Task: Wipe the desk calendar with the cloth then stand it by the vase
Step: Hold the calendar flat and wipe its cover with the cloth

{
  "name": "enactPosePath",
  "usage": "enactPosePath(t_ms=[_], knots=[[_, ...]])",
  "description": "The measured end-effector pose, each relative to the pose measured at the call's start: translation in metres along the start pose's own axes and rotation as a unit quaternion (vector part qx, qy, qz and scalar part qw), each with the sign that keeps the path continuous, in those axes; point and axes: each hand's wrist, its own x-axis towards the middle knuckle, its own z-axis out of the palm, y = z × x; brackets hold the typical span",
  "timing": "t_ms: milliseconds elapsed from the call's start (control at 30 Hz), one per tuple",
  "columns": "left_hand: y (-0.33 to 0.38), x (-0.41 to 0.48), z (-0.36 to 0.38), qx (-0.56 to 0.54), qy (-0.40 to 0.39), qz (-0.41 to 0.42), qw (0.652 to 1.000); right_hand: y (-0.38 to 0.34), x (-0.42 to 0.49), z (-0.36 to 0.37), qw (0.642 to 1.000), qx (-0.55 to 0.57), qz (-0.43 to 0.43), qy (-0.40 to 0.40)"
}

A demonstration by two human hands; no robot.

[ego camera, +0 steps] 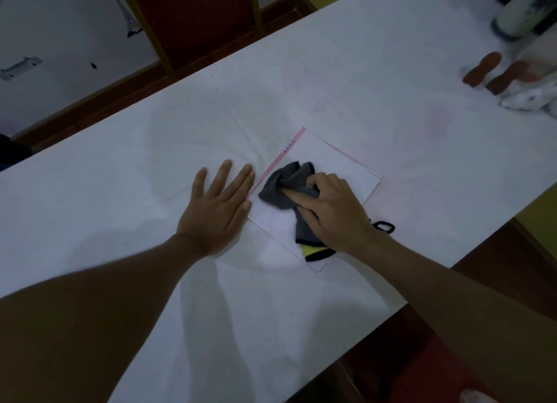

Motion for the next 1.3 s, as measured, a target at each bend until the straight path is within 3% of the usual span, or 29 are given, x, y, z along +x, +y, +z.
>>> enactPosePath(t_ms=[233, 767, 1000, 1167, 1300], knots=[[0.000, 0.000, 0.001, -0.010, 0.014, -0.004, 1.000, 0.030, 0.037, -0.011, 0.989, -0.015, 0.130, 0.066], [0.001, 0.001, 0.006, -0.025, 0.040, -0.019, 0.999, 0.043, -0.003, -0.016, 0.971, -0.021, 0.212, 0.113], [0.000, 0.001, 0.008, -0.016, 0.047, -0.007, 0.999, -0.007, 0.036, -0.001, 0.993, -0.009, 0.114, 0.023], [-0.002, 0.002, 0.012, -0.019, 0.058, 0.003, 0.998, -0.002, 0.019, -0.002, 0.999, -0.001, 0.048, 0.023], [-0.001, 0.002, 0.013, -0.028, 0.065, -0.007, 0.997, 0.024, 0.014, -0.007, 0.979, 0.020, 0.180, 0.099]])
